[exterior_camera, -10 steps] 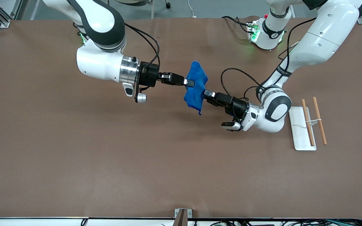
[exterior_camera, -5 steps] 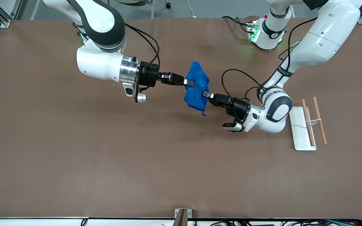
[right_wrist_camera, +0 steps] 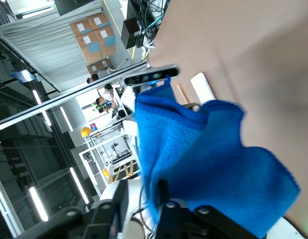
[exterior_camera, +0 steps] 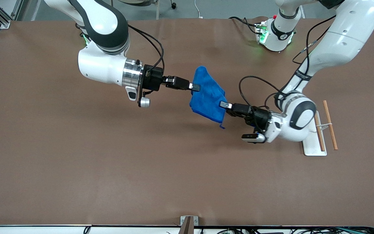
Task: Right arm passes towel to left arm to hang
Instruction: 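Open the right gripper and pull back while the left gripper carries towel, then carry the towel with the left gripper over the wooden dowels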
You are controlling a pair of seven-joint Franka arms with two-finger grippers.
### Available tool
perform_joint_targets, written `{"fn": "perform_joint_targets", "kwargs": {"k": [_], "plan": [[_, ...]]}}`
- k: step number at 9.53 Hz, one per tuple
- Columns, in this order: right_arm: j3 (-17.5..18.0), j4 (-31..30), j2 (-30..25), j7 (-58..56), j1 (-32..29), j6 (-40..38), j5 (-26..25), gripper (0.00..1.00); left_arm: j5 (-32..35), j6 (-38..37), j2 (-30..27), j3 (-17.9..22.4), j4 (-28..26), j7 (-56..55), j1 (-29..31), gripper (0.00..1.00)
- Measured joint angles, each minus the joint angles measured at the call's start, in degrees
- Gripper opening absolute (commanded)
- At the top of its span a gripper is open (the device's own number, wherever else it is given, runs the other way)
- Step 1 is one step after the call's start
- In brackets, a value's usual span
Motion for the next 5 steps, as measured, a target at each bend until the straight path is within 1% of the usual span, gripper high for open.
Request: {"fn": "perform_joint_targets", "kwargs": {"k": [1, 2, 3, 4, 5], "plan": [[-0.3, -0.6, 0.0, 0.0, -1.9, -1.4, -2.9, 1.0, 3.7, 0.3, -2.2, 0.1, 0.6, -3.6, 2.3, 0.0], [-1.5, -1.0, 0.0, 0.0, -4.1, -5.8, -7.8, 1.0, 7.6, 0.9, -4.1, 0.1, 1.4, -7.7, 4.6, 0.0], [-5.1, -0.9, -0.1, -0.1, -5.8, -13.1, -13.9, 1.0, 11.6, 2.0, -5.5, 0.2, 2.0, -11.8, 6.7, 0.0], [-10.9, -0.5, -0.2, -0.3, -6.7, -21.3, -20.6, 1.0, 16.0, 3.6, -6.9, 0.2, 2.3, -15.7, 8.4, 0.0], [-17.2, 0.5, -0.6, -0.6, -7.4, -28.0, -29.9, 1.0, 21.9, 5.0, -9.2, 0.2, 2.8, -21.8, 9.9, 0.0]]}}
